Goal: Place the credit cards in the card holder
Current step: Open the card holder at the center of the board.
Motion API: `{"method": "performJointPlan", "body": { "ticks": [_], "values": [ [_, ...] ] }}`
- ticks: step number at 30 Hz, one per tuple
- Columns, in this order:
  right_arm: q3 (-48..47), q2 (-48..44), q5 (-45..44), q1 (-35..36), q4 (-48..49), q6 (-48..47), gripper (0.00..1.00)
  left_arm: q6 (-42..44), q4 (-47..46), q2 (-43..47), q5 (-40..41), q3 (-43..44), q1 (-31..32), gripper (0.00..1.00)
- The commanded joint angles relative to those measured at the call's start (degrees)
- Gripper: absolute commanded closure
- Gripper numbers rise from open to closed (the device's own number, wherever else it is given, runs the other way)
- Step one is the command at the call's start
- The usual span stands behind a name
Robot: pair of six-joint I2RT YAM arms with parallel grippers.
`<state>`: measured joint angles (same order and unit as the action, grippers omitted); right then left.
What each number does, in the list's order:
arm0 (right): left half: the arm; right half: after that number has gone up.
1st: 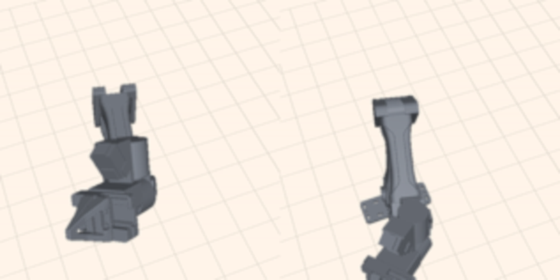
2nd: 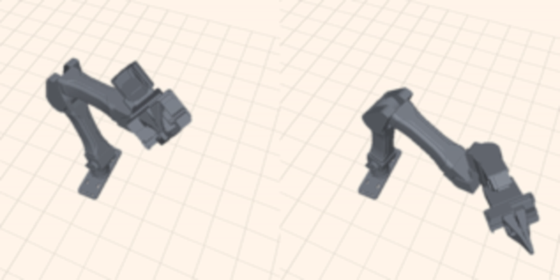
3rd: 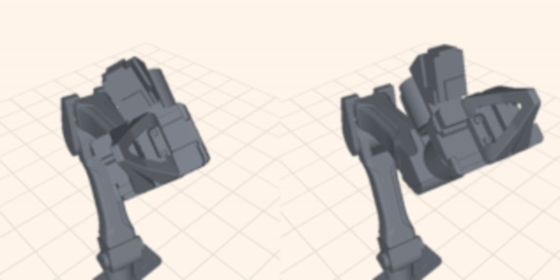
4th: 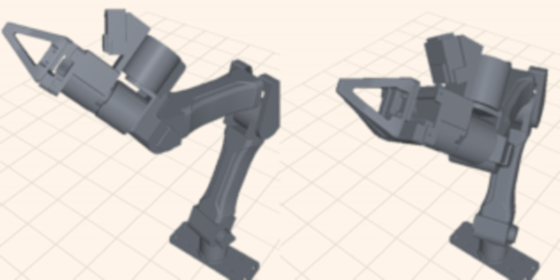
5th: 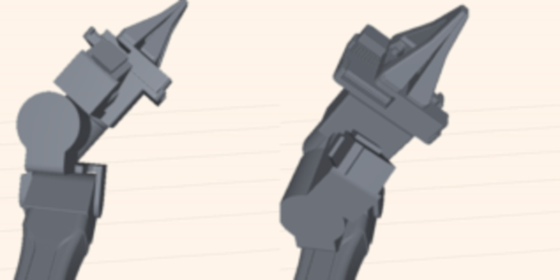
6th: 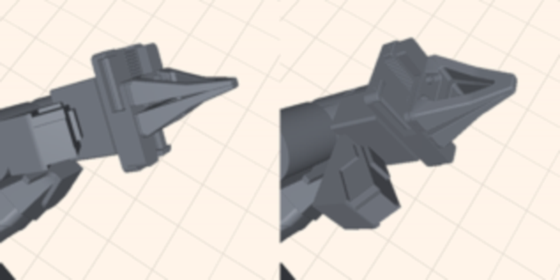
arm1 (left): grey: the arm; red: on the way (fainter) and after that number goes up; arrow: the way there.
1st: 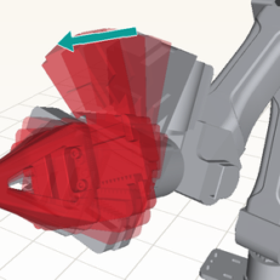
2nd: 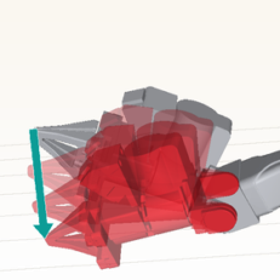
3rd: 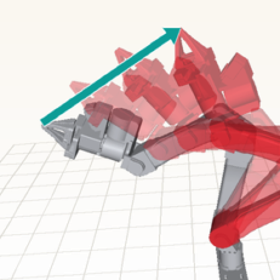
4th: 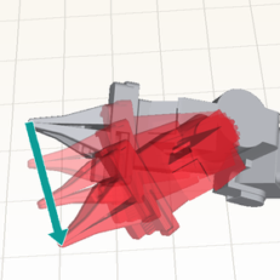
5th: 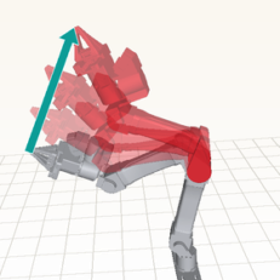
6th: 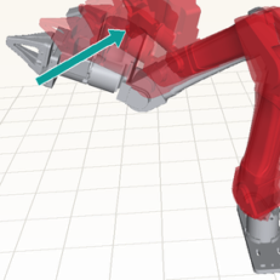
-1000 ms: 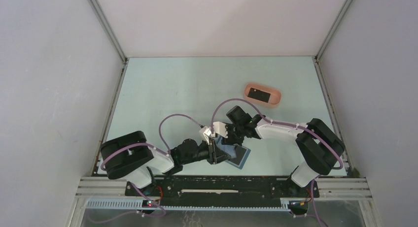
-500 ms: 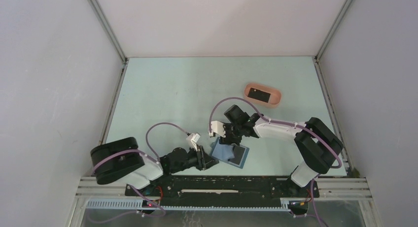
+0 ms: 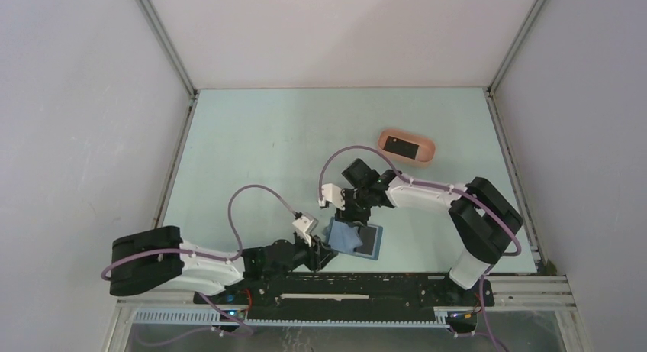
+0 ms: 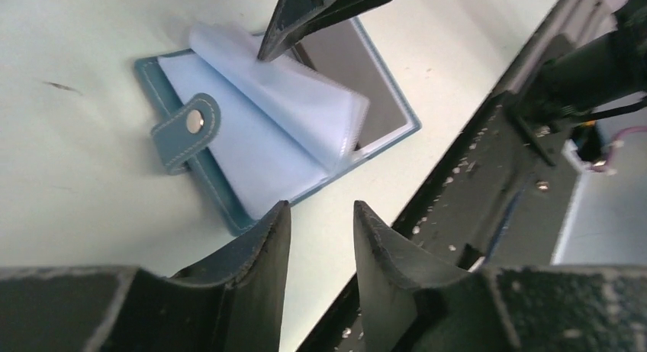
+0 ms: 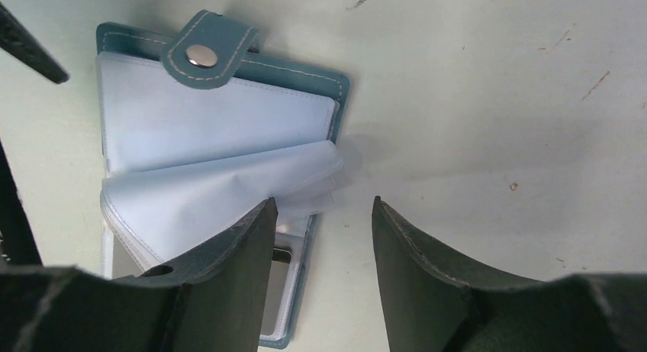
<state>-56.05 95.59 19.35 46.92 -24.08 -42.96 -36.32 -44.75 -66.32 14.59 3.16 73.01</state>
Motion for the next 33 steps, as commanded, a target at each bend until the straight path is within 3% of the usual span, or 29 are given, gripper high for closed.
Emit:
{"method": "performJointPlan", "body": {
  "ticks": [1,8,22,33],
  "values": [
    [-3.3,1.4,2.2,0.5,-3.8,2.8,0.42,8.3,3.1,-1.6,10.5,4.9,4.2,0.57],
    [-4.4,2.3,2.6,0.7,-5.5,3.6,0.43,8.9,8.0,-5.7,19.6,10.6,8.9,0.54],
    [-6.0,3.7,3.1,1.0,-7.1,4.9,0.43,8.0,17.9,-14.0,28.4,20.4,14.0,0.49],
    [-6.1,4.0,2.8,1.2,-7.3,5.2,0.43,7.3,21.6,-17.0,29.8,24.0,15.5,0.43]
  ]
}}
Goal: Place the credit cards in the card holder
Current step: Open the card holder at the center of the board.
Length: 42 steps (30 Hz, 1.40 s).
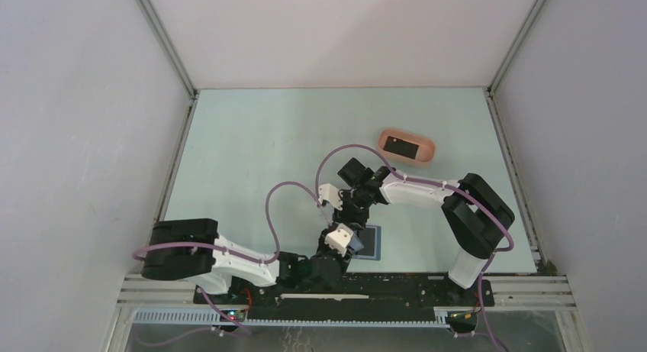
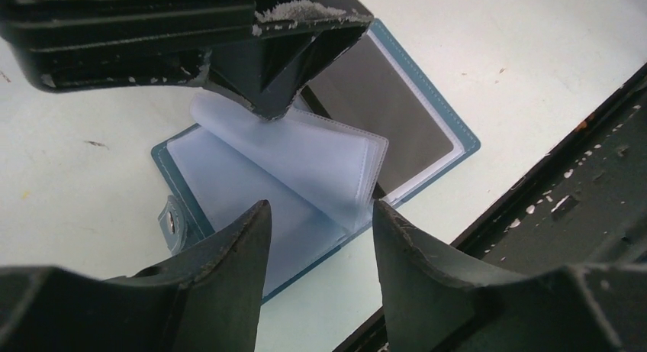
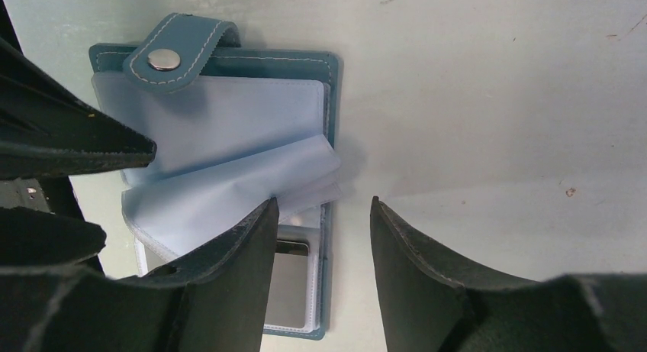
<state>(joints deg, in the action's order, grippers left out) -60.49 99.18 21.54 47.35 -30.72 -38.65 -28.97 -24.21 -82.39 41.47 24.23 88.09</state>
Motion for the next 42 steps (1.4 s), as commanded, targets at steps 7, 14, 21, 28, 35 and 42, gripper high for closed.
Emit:
{"method": "performJointPlan", "body": {
  "ticks": [7,14,21,28,35,42],
  "values": [
    [-1.9,0.5,0.5,0.8,-0.8,1.0,0.43,0.4,3.6,-3.1,2.8,5.5,0.8,0.4],
    [-1.8,0.4,0.4,0.9,-0.8,1.0,0.43,-2.2,10.8,-7.1,5.8,10.4,0.9,0.35],
    [-1.8,0.2,0.4,0.9,-0.8,1.2,0.43,-8.7,17.4,-6.9,11.3,10.9,1.1,0.4],
    [-2.2,-2.3,1.1,0.3,-1.6,2.0,0.38,-11.9,19.7,-6.6,12.1,10.2,1.1,0.56],
    [-2.2,-7.5,6.1,-2.9,-3.1,2.0,0.36,-15.1,20.4,-4.3,13.4,8.2,1.0,0.66],
    [-1.8,-8.5,12.8,-6.9,-4.3,2.5,0.38,-19.8,18.0,-0.3,11.3,3.8,-1.2,0.73]
  ]
}}
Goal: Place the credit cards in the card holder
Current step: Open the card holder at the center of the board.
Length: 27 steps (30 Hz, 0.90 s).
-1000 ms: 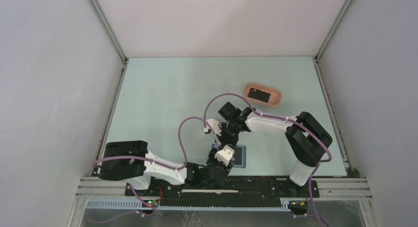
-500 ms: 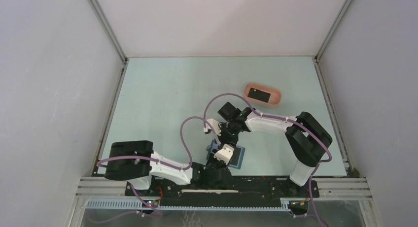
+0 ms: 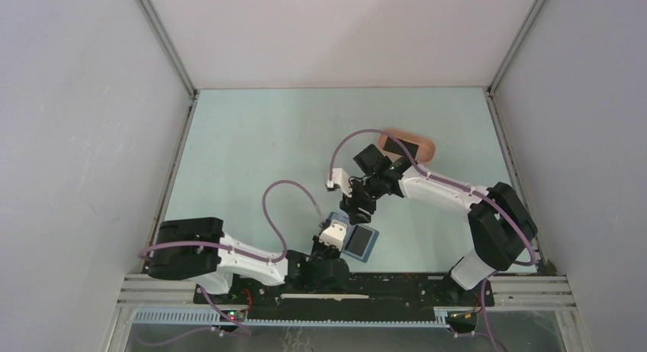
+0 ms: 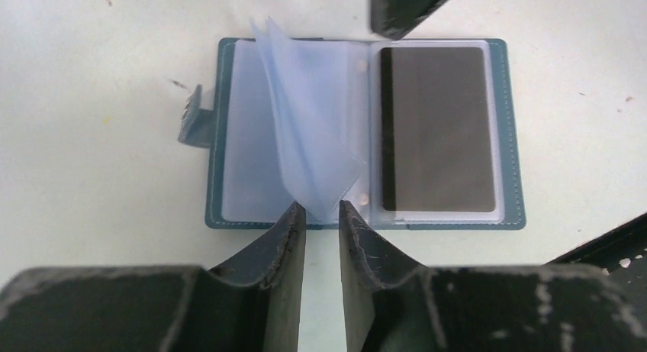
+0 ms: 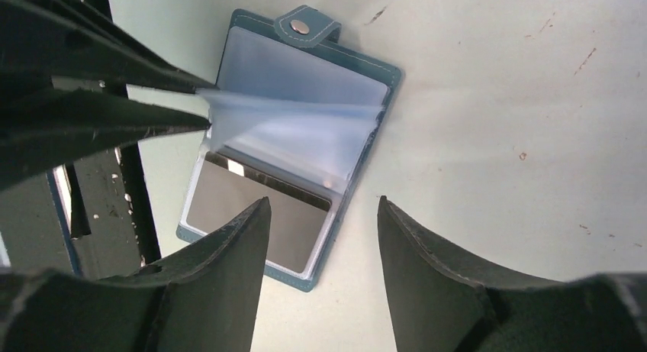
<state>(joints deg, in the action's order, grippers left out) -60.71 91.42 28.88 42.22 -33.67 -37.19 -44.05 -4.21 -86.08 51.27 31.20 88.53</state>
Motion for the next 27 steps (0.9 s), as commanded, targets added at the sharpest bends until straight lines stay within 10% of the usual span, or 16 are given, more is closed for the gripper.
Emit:
{"method": "performJointPlan", "body": {
  "ticks": [1,18,27],
  "values": [
    [-1.5,-0.2,6.6,-2.2,-1.4,1.7,0.39,-5.2,-3.3,4.2,0.4,-4.4,-2.2,0.74],
    [-11.3,17.7,8.5,1.9,-4.4,19.9,0.83,-15.4,-11.7,22.5,-8.8,-20.5,-9.9,0.71],
    [-15.5,20.2,6.2,2.6,-6.5,21.2,0.85,-4.8,-15.0,49.7,-14.6,-28.6,-11.1,0.41]
  ]
}}
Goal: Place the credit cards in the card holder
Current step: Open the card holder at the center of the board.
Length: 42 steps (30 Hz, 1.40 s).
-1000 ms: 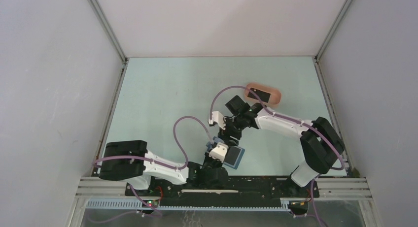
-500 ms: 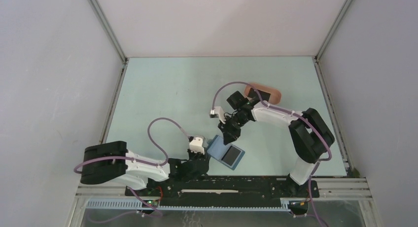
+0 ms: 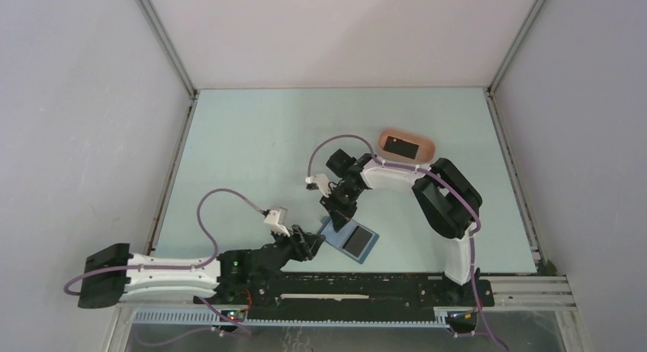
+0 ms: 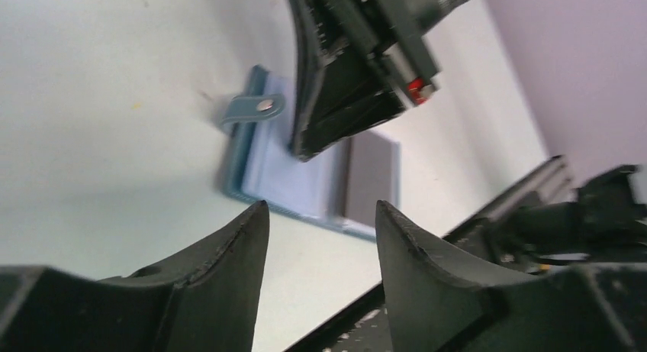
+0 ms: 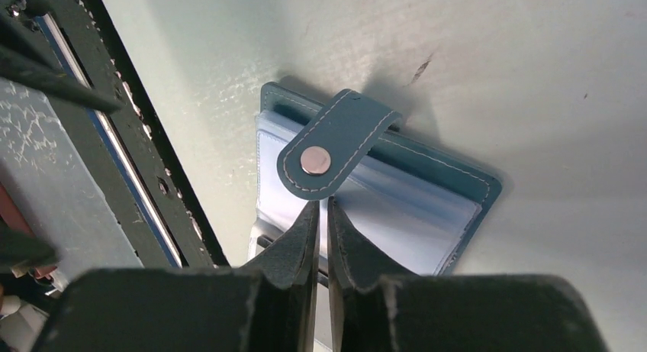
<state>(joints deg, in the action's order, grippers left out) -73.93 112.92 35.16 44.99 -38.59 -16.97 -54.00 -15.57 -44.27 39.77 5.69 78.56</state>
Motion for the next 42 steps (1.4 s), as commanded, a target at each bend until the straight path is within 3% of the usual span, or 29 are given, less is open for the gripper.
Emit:
{"method": "performJointPlan", "body": {
  "ticks": [1,7,16,21,24,25,26,27,28,30,33,37,42],
  "values": [
    [-2.4,-1.8,1.2,-0.5,-2.4,0.0,0.85,6.0,-4.1,10.2,-4.6,-3.7,-1.8,0.41],
    [-3.1,-5.7,8.4,-2.5,-6.4,-6.2,0.82,9.9,-5.6,14.9,-12.6,-3.1,-5.9,0.41],
    [-3.3,-11.5,10.6,-5.7,-10.7,-13.3,0.8,12.8,-13.0,3.4,-22.2,1.7,-9.7,0.41],
    [-2.3,-23.0,5.3,-11.1,-10.0,-16.4,0.8,14.0,-12.6,1.2,-27.1,4.1,-14.2,0.4],
    [0.1,-31.8,-5.7,-13.8,-5.1,-16.1,0.77,14.4,-10.6,1.5,-33.7,6.2,-20.5,0.35],
    [1.4,-34.3,-10.2,-14.4,-2.8,-16.2,0.73,14.8,-9.5,1.6,-35.9,7.2,-22.6,0.32],
    [1.9,-36.1,-13.4,-15.5,-1.5,-16.8,0.61,15.3,-7.9,1.8,-38.7,8.4,-24.6,0.3],
    [2.5,-37.8,-16.2,-19.5,1.1,-15.2,0.07,17.0,-2.2,2.6,-42.5,11.7,-30.0,0.19],
    [2.1,-37.2,-14.1,-21.9,0.6,-14.1,0.01,17.7,0.1,3.0,-44.0,13.1,-32.0,0.12],
    [-1.1,-32.6,-5.7,-27.0,-4.8,-13.2,0.0,19.1,4.3,4.0,-47.1,15.6,-36.6,0.01],
    [-5.7,-26.9,7.7,-32.4,-10.3,-12.8,0.0,18.7,8.7,6.0,-54.0,18.7,-44.2,0.0],
    [-5.7,-25.6,6.1,-33.8,-4.1,-10.3,0.0,18.9,15.0,9.2,-60.9,23.7,-52.1,0.0],
    [-7.8,-22.3,6.2,-33.9,-0.7,-8.6,0.0,29.3,34.1,9.8,-56.7,34.9,-55.1,0.0]
  ]
}}
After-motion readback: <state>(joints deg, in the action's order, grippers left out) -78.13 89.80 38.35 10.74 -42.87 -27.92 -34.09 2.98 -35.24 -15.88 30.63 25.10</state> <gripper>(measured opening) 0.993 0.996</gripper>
